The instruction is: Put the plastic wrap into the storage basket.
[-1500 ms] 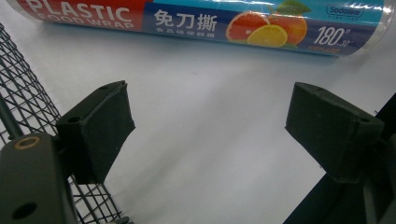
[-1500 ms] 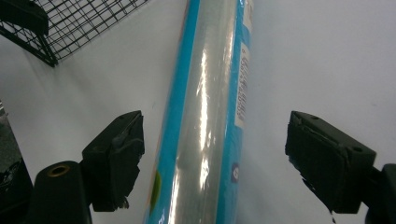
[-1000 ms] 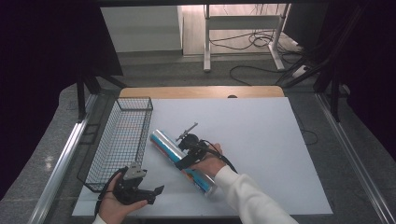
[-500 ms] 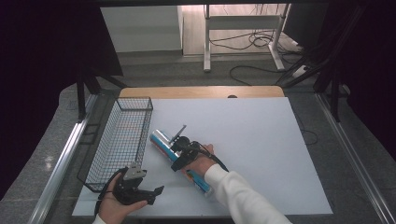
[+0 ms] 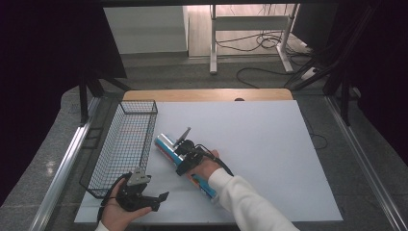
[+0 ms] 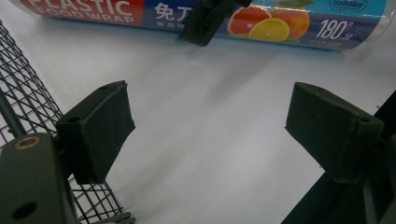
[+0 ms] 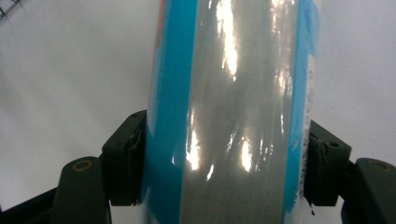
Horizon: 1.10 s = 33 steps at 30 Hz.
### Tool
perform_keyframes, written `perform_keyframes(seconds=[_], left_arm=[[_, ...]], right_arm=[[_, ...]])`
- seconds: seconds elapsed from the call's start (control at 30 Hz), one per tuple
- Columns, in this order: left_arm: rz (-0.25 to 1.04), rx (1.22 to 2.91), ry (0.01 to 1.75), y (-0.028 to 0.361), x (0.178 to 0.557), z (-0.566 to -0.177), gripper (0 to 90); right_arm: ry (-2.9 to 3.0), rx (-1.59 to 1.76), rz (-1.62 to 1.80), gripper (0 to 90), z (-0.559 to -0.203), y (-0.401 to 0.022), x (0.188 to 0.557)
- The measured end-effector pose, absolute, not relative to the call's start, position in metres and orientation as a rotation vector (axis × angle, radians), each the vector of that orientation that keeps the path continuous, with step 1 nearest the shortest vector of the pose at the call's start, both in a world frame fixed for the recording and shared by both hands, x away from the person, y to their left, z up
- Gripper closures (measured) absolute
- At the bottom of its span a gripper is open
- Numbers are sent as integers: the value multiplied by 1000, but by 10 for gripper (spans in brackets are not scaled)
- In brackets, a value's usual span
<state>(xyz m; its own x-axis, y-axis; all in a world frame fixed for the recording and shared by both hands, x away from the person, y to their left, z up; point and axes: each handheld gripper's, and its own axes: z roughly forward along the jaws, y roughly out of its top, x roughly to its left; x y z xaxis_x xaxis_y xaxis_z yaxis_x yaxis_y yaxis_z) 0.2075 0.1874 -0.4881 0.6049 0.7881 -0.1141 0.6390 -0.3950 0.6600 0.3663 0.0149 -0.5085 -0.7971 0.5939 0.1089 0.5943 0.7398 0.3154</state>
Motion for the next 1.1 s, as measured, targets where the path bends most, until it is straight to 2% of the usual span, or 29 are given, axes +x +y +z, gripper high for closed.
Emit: perform_keyframes(seconds=[0.7, 1.1], left_arm=[[282, 2152, 1122, 189, 208, -489, 147], [281, 2153, 1122, 189, 208, -488, 146]], right_arm=[[-2646, -1149, -696, 323, -504, -16, 381], [-2536, -1235, -834, 323, -474, -53, 381]])
